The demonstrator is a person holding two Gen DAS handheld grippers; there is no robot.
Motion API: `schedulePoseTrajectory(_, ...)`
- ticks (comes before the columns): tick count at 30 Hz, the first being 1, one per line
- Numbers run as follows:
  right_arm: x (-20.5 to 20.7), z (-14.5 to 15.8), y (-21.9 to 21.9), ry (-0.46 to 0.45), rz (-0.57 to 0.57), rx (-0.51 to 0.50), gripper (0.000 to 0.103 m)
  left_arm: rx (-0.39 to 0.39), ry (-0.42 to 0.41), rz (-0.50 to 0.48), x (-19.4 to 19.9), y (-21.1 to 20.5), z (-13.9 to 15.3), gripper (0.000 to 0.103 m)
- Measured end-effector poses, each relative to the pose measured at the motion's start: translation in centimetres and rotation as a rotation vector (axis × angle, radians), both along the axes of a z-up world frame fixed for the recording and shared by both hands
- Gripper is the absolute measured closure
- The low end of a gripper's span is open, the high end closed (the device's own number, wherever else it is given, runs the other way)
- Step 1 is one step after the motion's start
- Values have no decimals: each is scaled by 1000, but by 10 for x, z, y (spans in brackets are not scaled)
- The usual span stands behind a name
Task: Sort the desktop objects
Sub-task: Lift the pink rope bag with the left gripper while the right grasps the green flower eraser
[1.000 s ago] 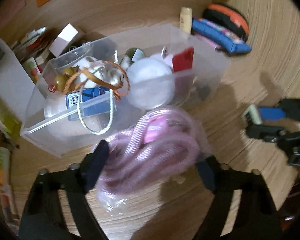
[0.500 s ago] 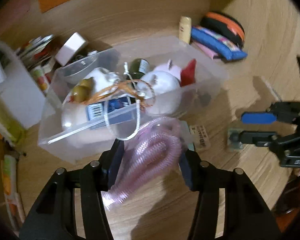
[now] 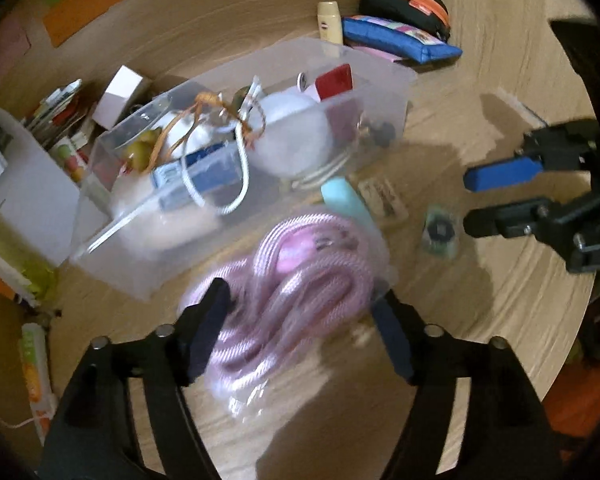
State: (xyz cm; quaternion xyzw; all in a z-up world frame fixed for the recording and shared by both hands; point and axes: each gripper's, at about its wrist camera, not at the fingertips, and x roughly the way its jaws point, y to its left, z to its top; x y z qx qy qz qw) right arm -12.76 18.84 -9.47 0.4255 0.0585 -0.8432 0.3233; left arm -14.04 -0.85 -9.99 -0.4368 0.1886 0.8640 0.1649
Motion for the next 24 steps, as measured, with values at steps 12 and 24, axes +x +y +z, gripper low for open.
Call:
schedulePoseTrajectory(12,2,-16,-30,-21,33,77,57,-164,4,-216,-12,0,-9,10)
schedulePoseTrajectory(24,8,-18,-45,49,36,167,72,116,-184,-173,-54,-25,-22,4)
